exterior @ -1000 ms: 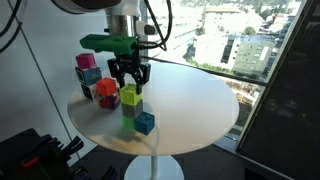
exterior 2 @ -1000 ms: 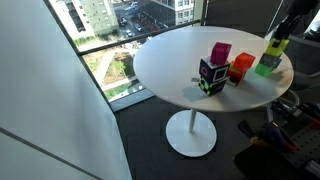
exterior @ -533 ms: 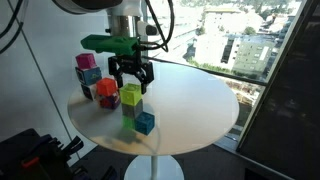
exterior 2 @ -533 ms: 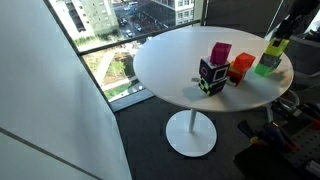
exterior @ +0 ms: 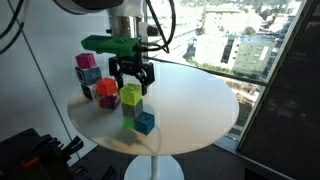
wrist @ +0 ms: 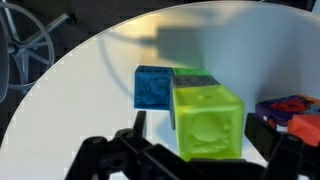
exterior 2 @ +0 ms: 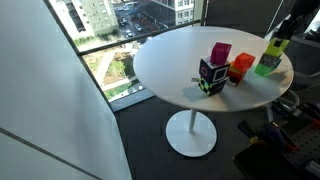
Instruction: Put the yellow block on the grey block
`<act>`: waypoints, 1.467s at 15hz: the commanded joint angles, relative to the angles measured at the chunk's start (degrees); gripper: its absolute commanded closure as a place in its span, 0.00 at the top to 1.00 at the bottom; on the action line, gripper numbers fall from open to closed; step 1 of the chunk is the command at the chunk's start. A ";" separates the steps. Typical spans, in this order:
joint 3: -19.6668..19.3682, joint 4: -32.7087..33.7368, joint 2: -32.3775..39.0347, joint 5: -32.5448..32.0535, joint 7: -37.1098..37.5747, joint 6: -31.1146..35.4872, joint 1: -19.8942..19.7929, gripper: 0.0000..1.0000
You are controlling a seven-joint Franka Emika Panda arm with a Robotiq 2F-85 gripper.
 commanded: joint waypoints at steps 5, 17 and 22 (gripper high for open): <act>-0.23 0.05 -0.01 -0.07 0.08 -0.09 0.26 1.00; -0.22 1.62 -1.34 2.33 -0.30 -1.22 0.95 1.00; -0.26 3.22 -2.77 4.41 -0.60 -3.66 1.49 1.00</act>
